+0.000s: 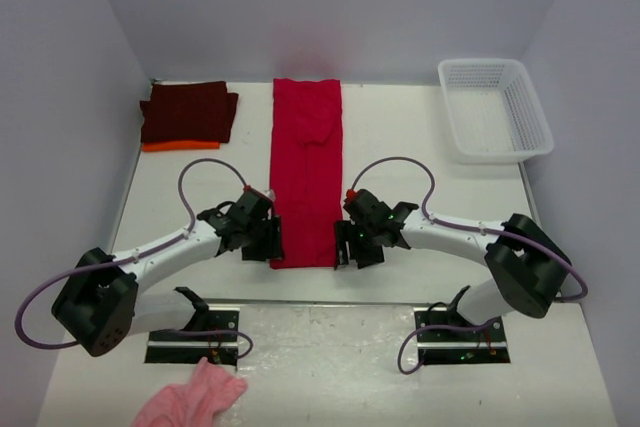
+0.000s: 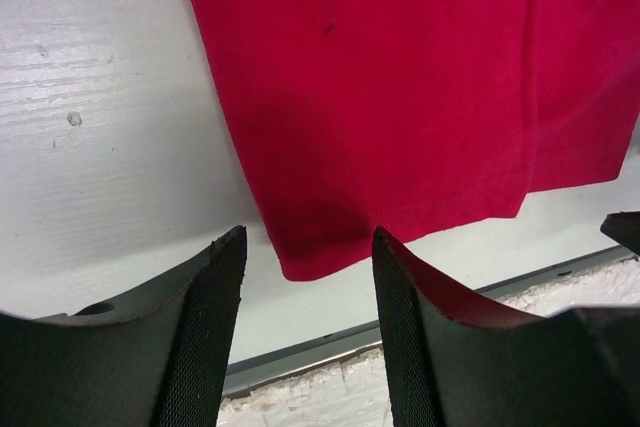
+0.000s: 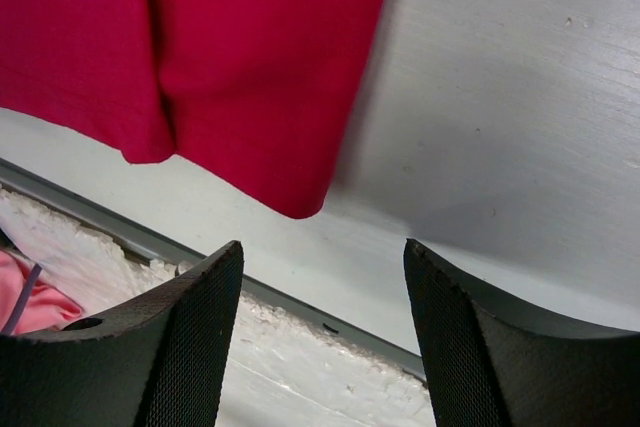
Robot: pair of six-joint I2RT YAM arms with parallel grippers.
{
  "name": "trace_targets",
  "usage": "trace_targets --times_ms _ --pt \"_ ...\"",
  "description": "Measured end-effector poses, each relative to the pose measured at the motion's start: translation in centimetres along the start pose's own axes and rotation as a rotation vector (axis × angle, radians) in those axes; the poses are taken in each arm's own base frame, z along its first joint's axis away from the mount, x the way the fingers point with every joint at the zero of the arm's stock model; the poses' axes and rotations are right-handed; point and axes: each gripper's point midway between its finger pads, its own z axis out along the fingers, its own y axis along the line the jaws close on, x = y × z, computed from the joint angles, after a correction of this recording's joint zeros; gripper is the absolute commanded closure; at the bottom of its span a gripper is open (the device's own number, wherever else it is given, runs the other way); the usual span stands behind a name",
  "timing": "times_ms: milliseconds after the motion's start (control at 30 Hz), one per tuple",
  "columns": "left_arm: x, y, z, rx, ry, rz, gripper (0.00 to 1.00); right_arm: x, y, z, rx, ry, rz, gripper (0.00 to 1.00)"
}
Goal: Fold and stack the t-shirts
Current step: Grab the bottom of the folded rectangular tshirt with both arms
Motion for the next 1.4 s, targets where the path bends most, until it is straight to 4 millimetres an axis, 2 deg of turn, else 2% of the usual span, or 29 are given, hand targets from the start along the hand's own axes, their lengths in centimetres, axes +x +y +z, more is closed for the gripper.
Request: trace_targets --times_ms 267,433,500,800,833,900,933,1100,1400 --pt "1.0 0.5 0.5 -0.011 0.021 -0.009 0.46 0.0 0.0 0.0 0.001 0.000 0.003 0.33" --pt "1.4 0.8 0.7 -0.017 0.029 -0.009 0.53 0.0 0.0 0.0 0.002 0.000 0.006 0.32" --pt "1.4 0.8 0.7 -0.017 0.028 -0.012 0.67 0.0 0.0 0.0 0.002 0.000 0.008 0.32" --pt "1.3 0.7 1.1 -0.008 0.016 -0.013 0.78 0.0 -0.1 0.0 0.003 0.000 0.014 0.32" --pt "1.4 0.8 1.1 -0.010 0.019 -0.014 0.91 -0.1 -0.1 0.0 0.004 -0.001 0.017 0.32" --pt "1.5 0.8 1.2 -0.007 0.018 -0.016 0.93 -0.1 -0.2 0.0 0.005 0.000 0.021 0.32" --pt "1.5 0.9 1.2 -0.006 0.018 -0.014 1.00 -0.1 -0.2 0.0 0.006 0.000 0.024 0.32" --pt "1.6 0.9 1.2 0.000 0.012 -0.016 1.00 -0.1 -0.6 0.1 0.017 -0.001 0.052 0.30" --pt "1.8 1.0 0.8 0.014 -0.005 -0.029 1.00 -0.4 -1.0 0.7 0.031 0.007 0.090 0.33"
